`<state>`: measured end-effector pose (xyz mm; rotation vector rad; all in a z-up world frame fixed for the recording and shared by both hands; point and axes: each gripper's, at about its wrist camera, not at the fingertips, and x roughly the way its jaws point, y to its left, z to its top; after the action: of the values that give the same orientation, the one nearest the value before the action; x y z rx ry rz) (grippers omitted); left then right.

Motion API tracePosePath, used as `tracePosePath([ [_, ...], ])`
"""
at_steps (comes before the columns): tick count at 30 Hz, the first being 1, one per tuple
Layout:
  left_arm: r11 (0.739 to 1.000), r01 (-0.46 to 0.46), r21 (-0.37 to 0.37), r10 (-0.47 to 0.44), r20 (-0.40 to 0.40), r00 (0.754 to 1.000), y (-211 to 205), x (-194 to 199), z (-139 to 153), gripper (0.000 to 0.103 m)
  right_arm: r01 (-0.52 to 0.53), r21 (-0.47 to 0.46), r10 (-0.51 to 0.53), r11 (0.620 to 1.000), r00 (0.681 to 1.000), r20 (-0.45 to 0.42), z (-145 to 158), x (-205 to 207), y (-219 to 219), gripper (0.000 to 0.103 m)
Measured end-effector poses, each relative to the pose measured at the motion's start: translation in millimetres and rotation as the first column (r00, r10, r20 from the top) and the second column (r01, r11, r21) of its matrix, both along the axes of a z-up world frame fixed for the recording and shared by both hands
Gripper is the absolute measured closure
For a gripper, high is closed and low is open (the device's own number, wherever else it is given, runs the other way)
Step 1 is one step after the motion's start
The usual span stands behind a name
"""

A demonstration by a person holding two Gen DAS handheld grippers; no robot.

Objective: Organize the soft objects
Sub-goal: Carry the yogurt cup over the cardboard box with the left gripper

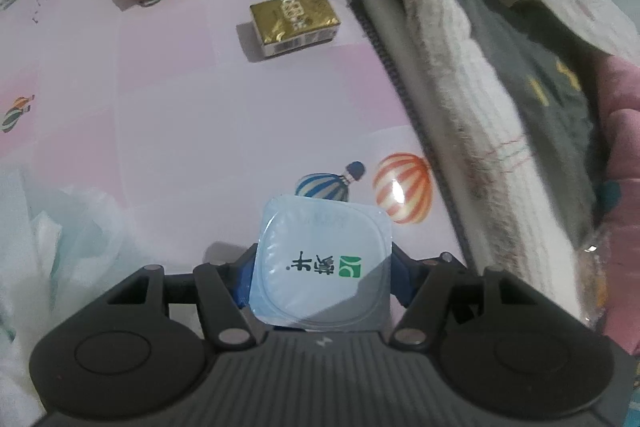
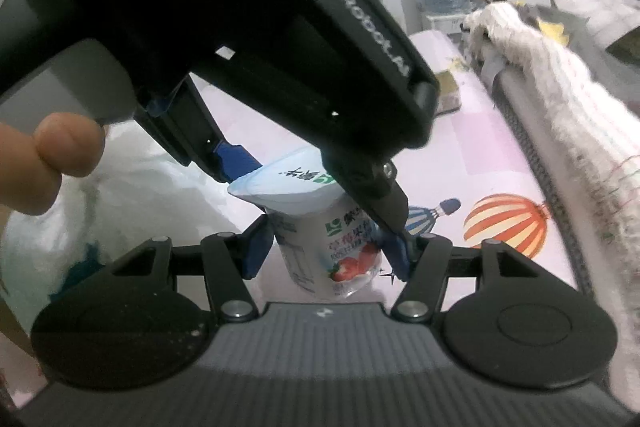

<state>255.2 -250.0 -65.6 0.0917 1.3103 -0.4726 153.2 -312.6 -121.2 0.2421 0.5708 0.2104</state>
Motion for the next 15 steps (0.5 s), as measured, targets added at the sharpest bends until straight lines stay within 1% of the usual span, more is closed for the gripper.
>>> tracePosePath([
  [5,0.999,0.002,-0.049,-0.001,0.035,0.999,13.7,-23.4,34.5,0.039,-0.007,0.026,0.006,1.0,0.998,0.058,28.1,-31.0,0.3,0.044],
  [8,0.997,-0.007,-0.081,0.011,0.052,0.999,27.1,-40.2,58.1,0.039,-0.028,0.038,0.024,0.999,0.995,0.099,49.8,-51.6,3.3,0.041],
  [12,0.992,-0.047,-0.118,0.059,0.098,0.993,58.9,-62.8,94.1,0.039,-0.086,0.015,0.083,0.996,0.981,0.174,86.8,-74.8,16.0,0.036],
  [15,0.985,-0.108,-0.135,0.127,0.14,0.982,95.3,-79.9,119.6,0.039,-0.147,0.007,0.142,0.989,0.962,0.233,114.8,-87.1,33.3,0.03],
])
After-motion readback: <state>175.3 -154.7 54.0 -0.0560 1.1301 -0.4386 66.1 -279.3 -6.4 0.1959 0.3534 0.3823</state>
